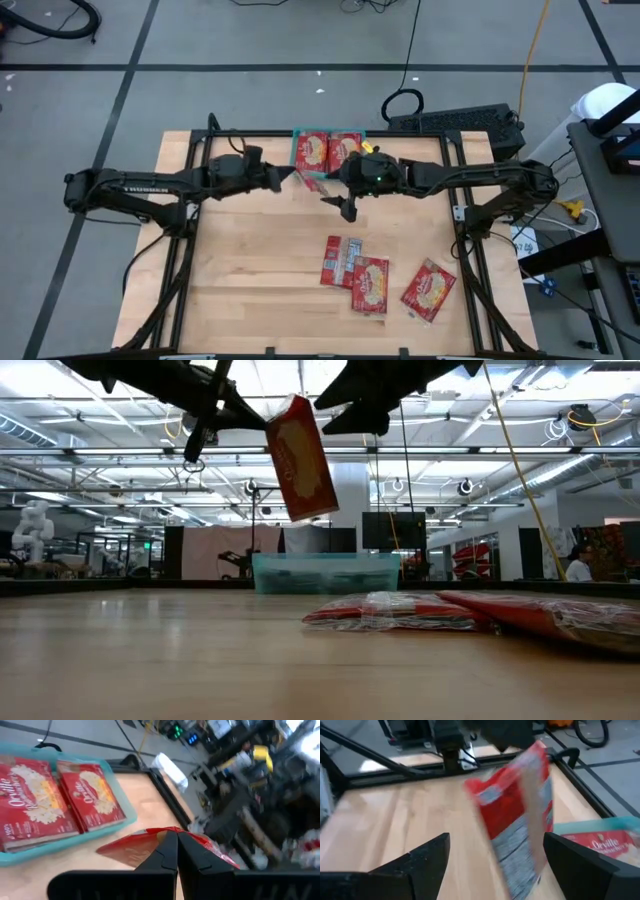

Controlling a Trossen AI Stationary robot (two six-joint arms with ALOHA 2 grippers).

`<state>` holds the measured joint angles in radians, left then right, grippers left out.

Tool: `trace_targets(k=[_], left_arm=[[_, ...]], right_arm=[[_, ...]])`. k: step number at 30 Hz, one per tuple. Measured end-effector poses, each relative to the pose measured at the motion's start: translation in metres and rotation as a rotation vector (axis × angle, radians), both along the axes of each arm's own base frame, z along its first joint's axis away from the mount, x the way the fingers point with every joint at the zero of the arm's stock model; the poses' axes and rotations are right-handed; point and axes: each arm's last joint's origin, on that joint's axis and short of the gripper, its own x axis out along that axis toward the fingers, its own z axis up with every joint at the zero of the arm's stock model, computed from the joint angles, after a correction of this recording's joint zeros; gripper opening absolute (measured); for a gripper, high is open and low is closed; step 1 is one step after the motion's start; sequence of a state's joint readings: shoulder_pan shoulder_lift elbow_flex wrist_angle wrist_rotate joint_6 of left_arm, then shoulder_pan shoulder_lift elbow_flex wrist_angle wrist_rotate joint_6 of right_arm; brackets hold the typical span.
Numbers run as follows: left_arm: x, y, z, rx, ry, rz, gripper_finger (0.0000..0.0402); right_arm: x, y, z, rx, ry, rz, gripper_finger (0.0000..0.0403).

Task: Sort popcorn bags into baskets
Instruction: Put the red popcorn bag into the blue bin

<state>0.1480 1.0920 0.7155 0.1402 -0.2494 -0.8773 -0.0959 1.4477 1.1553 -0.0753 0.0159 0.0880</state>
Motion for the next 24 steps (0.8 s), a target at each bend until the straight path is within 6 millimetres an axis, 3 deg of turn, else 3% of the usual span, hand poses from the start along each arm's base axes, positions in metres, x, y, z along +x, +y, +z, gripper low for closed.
trace_targets(k=[11,14,17,24], left_arm=[[0.0,0.009,0.01,-0.104,-0.156,0.065,0.0],[0.0,0.009,0.01,-0.114,-0.163,0.066,0.0],[0.0,0.009,0.01,-0.12,-0.166,0.066,0.0],[0.0,0.009,0.01,-0.106,-0.162,0.064,0.0]], right_arm=[[0.016,-0.013,-0.016,-0.172,0.011,-0.18,0.0313],[0.019,-0.02,-0.017,-0.177,-0.014,-0.198,0.0297],[0.018,-0.026,-0.014,-0.19,-0.033,-0.239,0.025],[0.016,-0.032,-0.01,-0.149,-0.065,-0.204,0.01]])
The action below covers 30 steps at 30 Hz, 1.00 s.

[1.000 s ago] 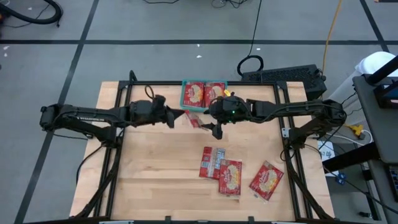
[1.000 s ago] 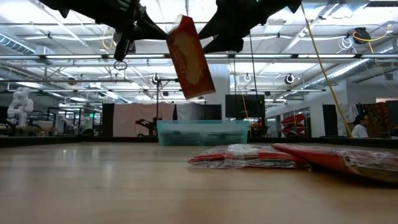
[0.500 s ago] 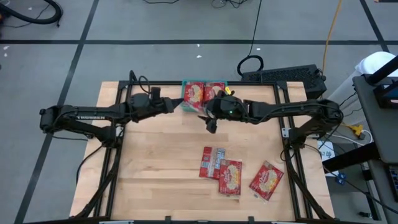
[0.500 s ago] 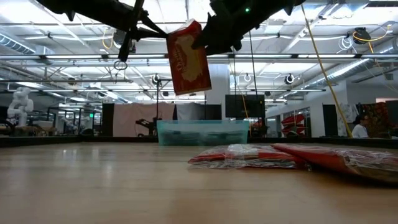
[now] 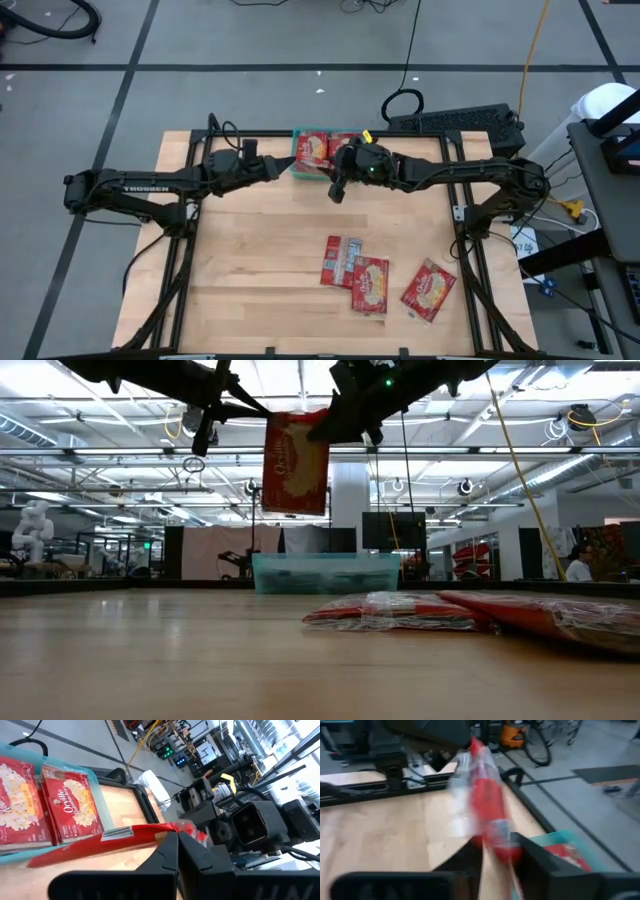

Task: Sort popcorn bags into baskets
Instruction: Put the red popcorn bag into the blue bin

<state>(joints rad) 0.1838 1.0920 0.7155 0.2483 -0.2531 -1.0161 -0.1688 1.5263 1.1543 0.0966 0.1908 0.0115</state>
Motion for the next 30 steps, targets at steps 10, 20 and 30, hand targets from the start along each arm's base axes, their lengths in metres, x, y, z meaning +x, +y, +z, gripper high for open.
trace_targets(k=[10,20,30], left_arm=[[0.0,0.001,0.006,0.101,-0.024,-0.016,0.0005],[-0.005,0.013,0.01,0.207,0.008,0.02,0.0133],[-0.027,0.032,0.02,0.242,0.027,0.068,0.0241]], right_arm=[[-0.003,-0.004,0.004,0.112,-0.047,0.035,0.0018],[-0.027,-0.02,0.028,0.202,-0.114,-0.021,0.0006],[-0.066,-0.039,0.051,0.428,-0.168,-0.026,0.0005]])
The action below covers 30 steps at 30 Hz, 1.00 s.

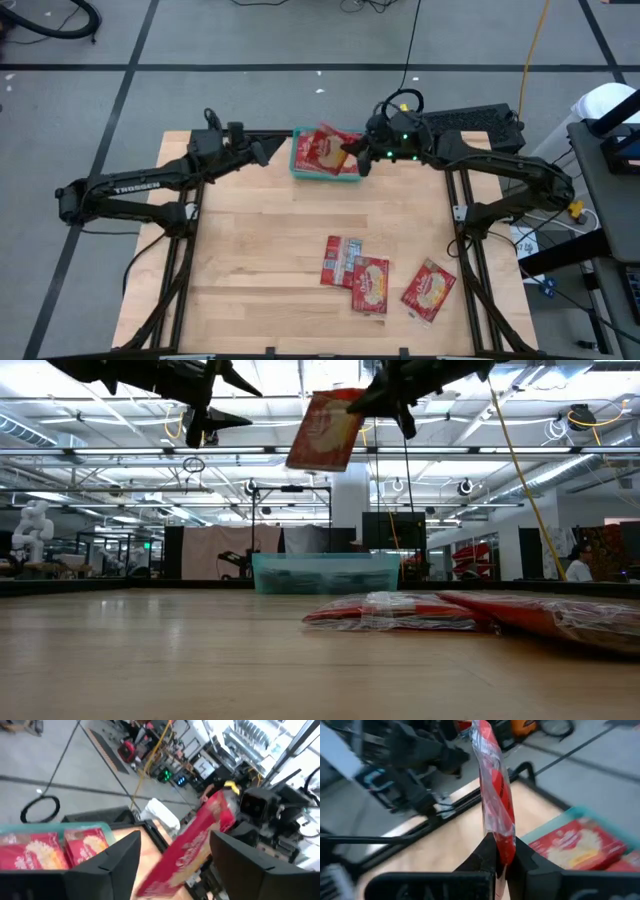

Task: Sort popcorn bags into baskets
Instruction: Put the red popcorn bag into the blue bin

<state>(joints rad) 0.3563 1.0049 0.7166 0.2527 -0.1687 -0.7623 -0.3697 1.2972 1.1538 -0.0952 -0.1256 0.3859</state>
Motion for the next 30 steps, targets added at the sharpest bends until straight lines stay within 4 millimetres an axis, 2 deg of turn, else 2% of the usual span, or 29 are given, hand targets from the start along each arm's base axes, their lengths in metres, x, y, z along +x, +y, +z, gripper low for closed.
trace_targets(k=[4,9,13,18,25,30], left_arm=[[-0.004,0.01,-0.002,-0.048,0.004,-0.093,0.0257],[0.002,0.02,-0.004,-0.102,0.01,-0.29,0.0255],[0.017,0.021,0.008,-0.039,0.043,-0.427,0.0249],[0.039,0.027,0.013,0.005,0.108,-0.461,0.0262],[0.07,0.036,0.003,0.006,0.138,-0.593,0.0294],[0.083,0.041,-0.006,-0.004,0.137,-0.629,0.0283]], right_arm=[[-0.012,-0.007,0.005,0.137,-0.034,0.092,0.0005],[-0.017,-0.012,0.005,0.266,-0.048,0.174,0.0005],[-0.019,-0.016,0.005,0.302,-0.056,0.197,0.0006],[-0.021,-0.02,0.004,0.314,-0.057,0.261,0.0006],[-0.019,-0.029,-0.004,0.359,-0.044,0.353,0.0006],[-0.018,-0.038,-0.01,0.355,-0.042,0.361,0.0006]])
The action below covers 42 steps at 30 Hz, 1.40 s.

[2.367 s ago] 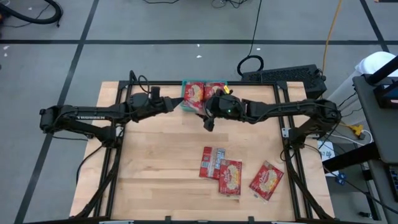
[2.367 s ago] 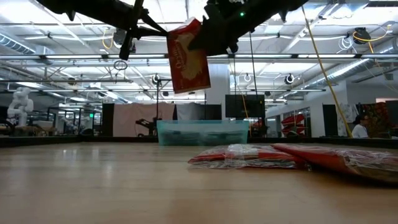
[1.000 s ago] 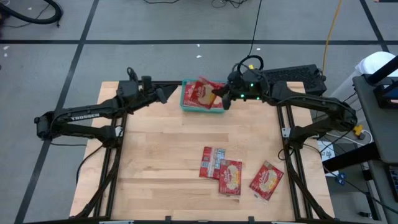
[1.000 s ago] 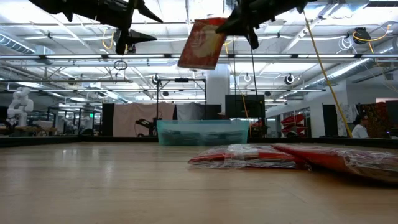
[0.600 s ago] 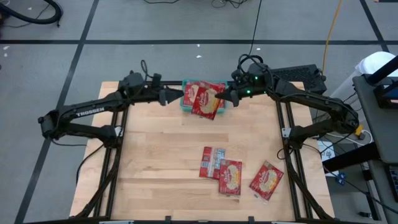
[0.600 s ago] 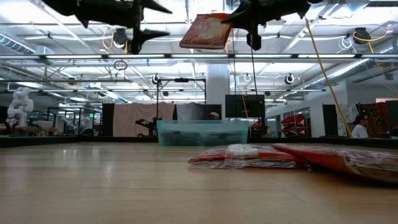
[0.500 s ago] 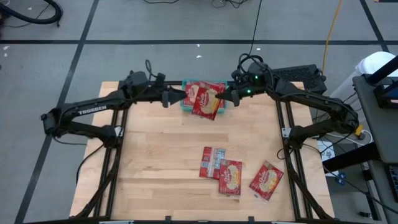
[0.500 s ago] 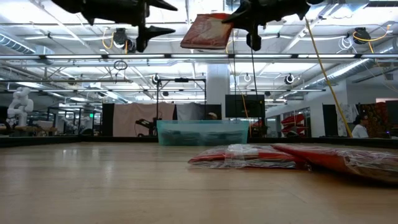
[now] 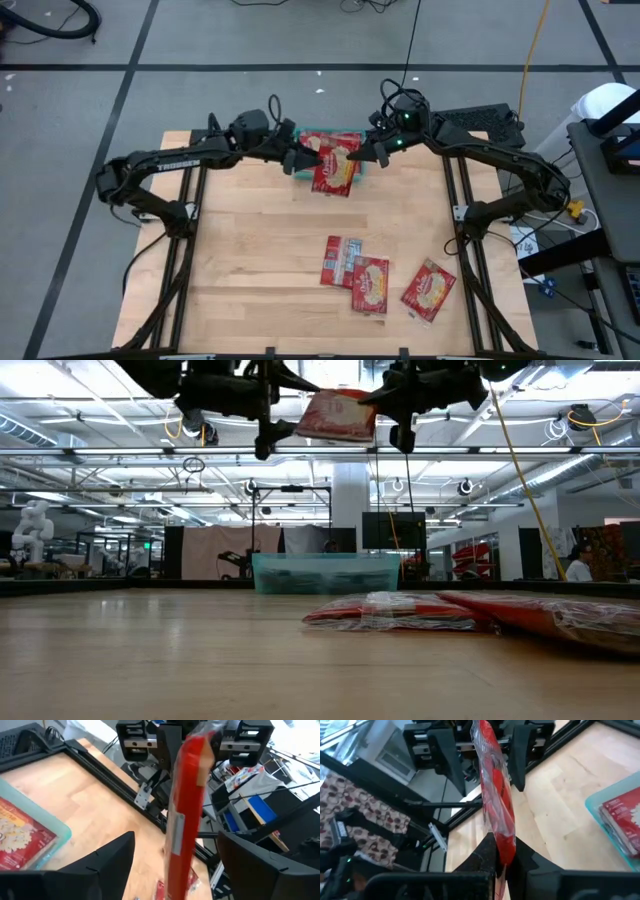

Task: Sort popcorn bags into baskets
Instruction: Put the red popcorn bag into the blue bin

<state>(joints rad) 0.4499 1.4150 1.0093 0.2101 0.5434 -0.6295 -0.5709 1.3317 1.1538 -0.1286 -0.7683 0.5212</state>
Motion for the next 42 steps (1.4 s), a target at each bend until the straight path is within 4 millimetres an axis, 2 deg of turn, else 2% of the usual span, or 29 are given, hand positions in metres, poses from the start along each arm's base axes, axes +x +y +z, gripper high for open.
trace_targets(k=[7,17,21,29,34,37,42], left_arm=[[0.004,0.003,-0.008,0.008,0.021,-0.002,0.0214],[0.002,0.014,-0.011,0.016,0.028,0.025,0.0064],[-0.001,0.022,-0.011,0.02,0.025,0.047,0.0015],[-0.014,0.045,-0.012,0.028,0.033,0.127,0.0012],[-0.03,0.069,-0.012,0.038,0.034,0.215,0.0014],[-0.042,0.084,-0.012,0.055,0.036,0.27,0.0016],[-0.056,0.109,-0.022,0.036,0.062,0.359,0.0011]], right_arm=[[0.002,-0.018,-0.012,0.042,-0.009,0.061,0.0006],[0.006,-0.041,-0.026,0.071,-0.035,0.082,0.0007],[0.004,-0.046,-0.026,0.052,-0.04,0.056,0.0021],[-0.009,-0.064,-0.027,0.042,-0.018,-0.076,0.0094],[-0.024,-0.081,-0.028,0.036,0.007,-0.192,0.0135],[-0.032,-0.089,-0.028,0.037,0.005,-0.225,0.0148],[-0.042,-0.091,-0.024,0.083,-0.032,-0.143,0.0152]])
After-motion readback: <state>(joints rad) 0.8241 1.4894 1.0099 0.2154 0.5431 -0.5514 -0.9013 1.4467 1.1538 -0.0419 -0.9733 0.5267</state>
